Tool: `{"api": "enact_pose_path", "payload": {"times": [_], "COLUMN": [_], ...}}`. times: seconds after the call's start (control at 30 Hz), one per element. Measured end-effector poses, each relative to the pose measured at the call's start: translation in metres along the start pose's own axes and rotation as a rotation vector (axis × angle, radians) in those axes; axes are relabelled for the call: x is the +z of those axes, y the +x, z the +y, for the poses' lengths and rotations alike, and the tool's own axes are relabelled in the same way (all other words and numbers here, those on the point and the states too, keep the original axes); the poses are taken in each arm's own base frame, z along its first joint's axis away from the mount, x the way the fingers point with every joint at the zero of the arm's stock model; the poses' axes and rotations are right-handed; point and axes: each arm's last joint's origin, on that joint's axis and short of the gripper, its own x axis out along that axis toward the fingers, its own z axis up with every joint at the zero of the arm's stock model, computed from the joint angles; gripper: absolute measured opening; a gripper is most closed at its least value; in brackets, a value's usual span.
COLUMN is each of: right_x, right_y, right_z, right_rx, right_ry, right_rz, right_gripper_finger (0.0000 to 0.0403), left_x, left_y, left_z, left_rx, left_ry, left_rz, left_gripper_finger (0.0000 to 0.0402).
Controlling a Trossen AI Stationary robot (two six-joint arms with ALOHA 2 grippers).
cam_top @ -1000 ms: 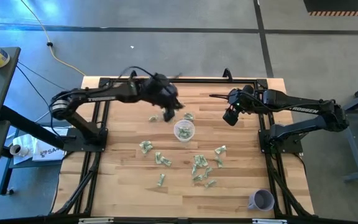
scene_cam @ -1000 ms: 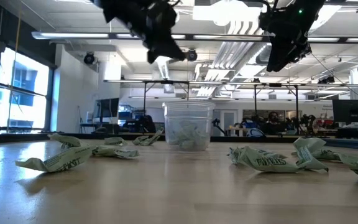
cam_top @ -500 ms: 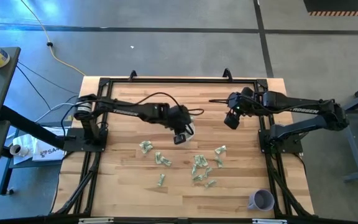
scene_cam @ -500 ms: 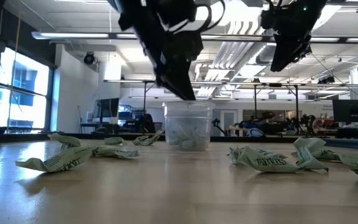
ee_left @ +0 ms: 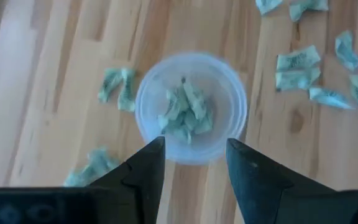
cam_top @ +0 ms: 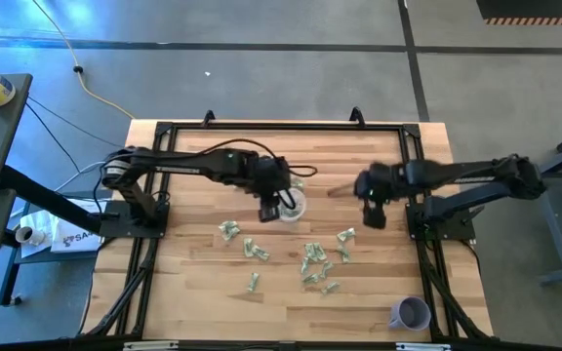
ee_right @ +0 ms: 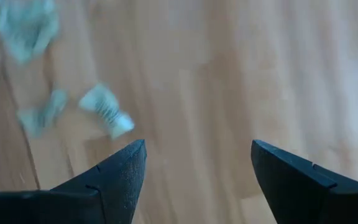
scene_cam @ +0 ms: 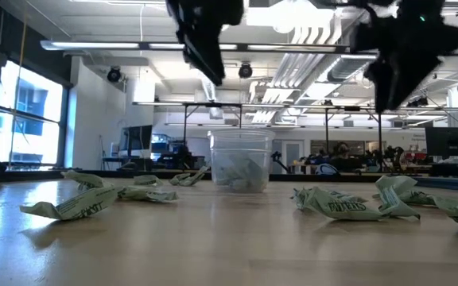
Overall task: Pick and place Stevia / Truvia into bins
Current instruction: Put the white stevia packet into the transparent container
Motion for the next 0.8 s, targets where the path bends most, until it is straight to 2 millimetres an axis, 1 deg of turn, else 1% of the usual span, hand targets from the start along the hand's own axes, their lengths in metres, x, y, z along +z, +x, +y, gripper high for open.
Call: {"api": "enact_pose_path", "payload": {"times": [0.07,0.17,0.27,0.37,0.43,0.57,0.67,0.73,0.8], "right_x": [-0.008,-0.015,-0.020,-0.025,-0.030,-0.036,-0.036,-0.036,-0.036], "right_y": [0.019,0.045,0.064,0.080,0.090,0.106,0.116,0.121,0.126], "right_z": [0.011,0.026,0.039,0.050,0.055,0.058,0.059,0.059,0.060], "right_rx": [0.044,0.147,0.227,0.260,0.252,0.137,0.115,0.133,0.160], "right_ry": [-0.041,-0.050,-0.060,-0.105,-0.156,-0.186,-0.184,-0.178,-0.177], "right_rz": [-0.017,-0.097,-0.158,-0.171,-0.169,-0.138,-0.127,-0.107,-0.079], "right_gripper_finger": [0.0281,0.0281,0.0281,0.0281,0.0281,0.0281,0.0279,0.0266,0.0241], "left_x": [-0.007,-0.012,-0.017,-0.024,-0.029,-0.034,-0.036,-0.039,-0.039], "left_y": [-0.005,-0.014,-0.023,-0.020,-0.018,-0.011,-0.006,-0.002,-0.001], "left_z": [0.003,0.007,0.009,0.009,0.010,0.010,0.009,0.009,0.009], "left_rx": [0.045,0.103,0.146,0.160,0.164,0.170,0.168,0.170,0.170], "left_ry": [-0.014,-0.061,-0.085,-0.086,-0.096,-0.103,-0.104,-0.101,-0.100], "left_rz": [0.049,0.067,0.080,0.102,0.115,0.134,0.121,0.136,0.137], "left_gripper_finger": [0.0198,0.0187,0.0178,0.0172,0.0170,0.0170,0.0170,0.0170,0.0170]}}
